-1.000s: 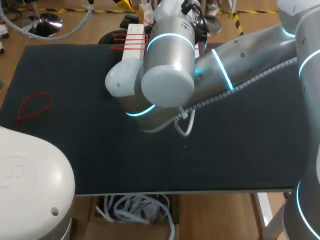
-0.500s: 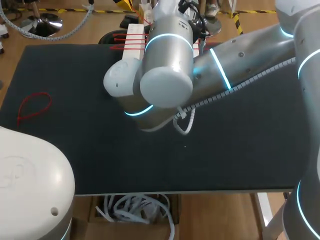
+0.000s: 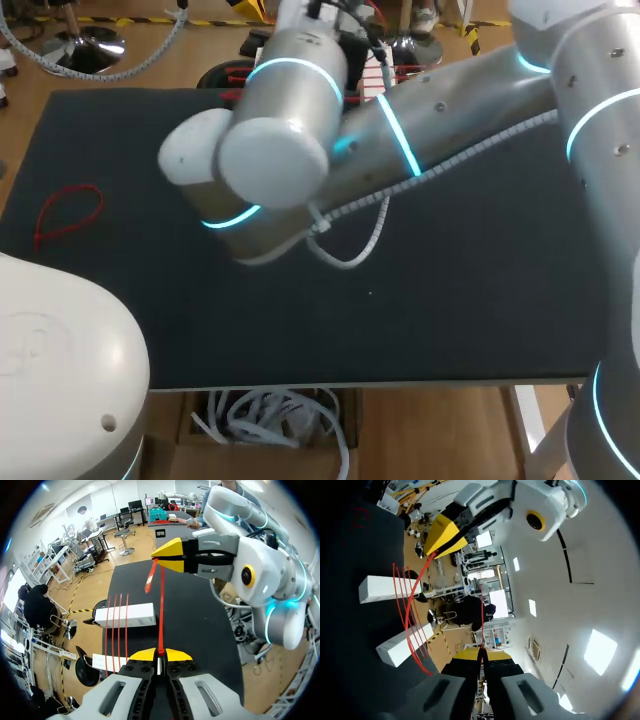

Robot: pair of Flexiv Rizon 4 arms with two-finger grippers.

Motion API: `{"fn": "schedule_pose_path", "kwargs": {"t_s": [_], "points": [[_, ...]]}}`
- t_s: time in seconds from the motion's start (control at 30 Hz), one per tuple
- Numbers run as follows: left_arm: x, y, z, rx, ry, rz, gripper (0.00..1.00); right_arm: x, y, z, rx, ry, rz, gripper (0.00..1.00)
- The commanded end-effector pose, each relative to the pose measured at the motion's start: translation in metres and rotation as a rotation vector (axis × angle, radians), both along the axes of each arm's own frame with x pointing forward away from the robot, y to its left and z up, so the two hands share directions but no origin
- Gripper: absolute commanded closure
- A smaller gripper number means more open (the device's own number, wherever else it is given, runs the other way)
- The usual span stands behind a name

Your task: Grab the tape and strap the tape.

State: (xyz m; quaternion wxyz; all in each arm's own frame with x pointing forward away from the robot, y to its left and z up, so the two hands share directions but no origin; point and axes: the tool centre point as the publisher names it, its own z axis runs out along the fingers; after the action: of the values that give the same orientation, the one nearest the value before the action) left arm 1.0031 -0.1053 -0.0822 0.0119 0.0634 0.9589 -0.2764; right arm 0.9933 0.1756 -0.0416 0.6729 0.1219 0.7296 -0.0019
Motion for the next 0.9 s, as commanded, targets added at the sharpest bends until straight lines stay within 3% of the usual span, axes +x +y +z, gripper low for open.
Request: {"fn": "schedule_pose_path", "kwargs": {"t_s": [0.03,0.5,0.9], "points": [[0.0,0.0,0.001,0.004,0.002,0.001,1.0,-0.001,0.009,0.006,-0.185,0.014,-0.037,1.0],[0.0,0.0,0.001,0.004,0.002,0.001,1.0,-0.012,0.02,0.015,-0.454,0.035,0.079,1.0],[0.0,0.0,0.001,0.004,0.002,0.001,1.0,-0.014,0.026,0.03,-0.567,0.04,0.058,1.0]]}}
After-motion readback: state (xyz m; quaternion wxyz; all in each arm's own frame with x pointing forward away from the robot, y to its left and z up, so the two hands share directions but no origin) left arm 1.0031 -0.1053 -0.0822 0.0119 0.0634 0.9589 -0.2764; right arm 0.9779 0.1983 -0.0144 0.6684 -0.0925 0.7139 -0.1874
